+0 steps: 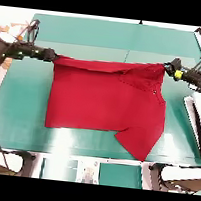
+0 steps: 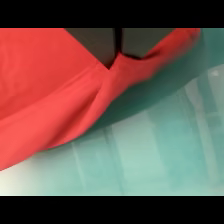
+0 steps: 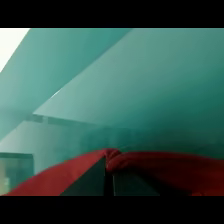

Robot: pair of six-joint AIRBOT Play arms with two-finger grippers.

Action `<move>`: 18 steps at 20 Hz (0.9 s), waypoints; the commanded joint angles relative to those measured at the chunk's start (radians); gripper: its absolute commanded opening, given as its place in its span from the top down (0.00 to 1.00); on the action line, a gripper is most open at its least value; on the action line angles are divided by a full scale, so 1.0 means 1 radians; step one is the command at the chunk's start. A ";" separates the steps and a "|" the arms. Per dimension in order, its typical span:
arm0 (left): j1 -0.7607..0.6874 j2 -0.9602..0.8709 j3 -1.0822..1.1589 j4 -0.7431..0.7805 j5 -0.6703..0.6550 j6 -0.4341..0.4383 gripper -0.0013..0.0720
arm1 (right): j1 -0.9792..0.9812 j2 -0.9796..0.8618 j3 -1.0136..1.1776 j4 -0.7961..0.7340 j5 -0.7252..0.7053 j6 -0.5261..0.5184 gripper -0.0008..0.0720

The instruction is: Fold the shirts.

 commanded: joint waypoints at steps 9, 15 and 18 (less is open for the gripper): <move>0.075 -0.079 0.172 -0.044 -0.001 -0.082 0.95 | -0.084 -0.172 0.276 -0.012 0.128 0.080 0.97; 0.058 -0.085 0.184 -0.055 -0.028 -0.082 0.95 | -0.043 -0.172 0.303 -0.015 0.120 0.079 0.97; 0.058 -0.085 0.181 0.037 -0.184 -0.129 0.95 | -0.075 -0.172 0.303 -0.167 0.253 0.135 0.97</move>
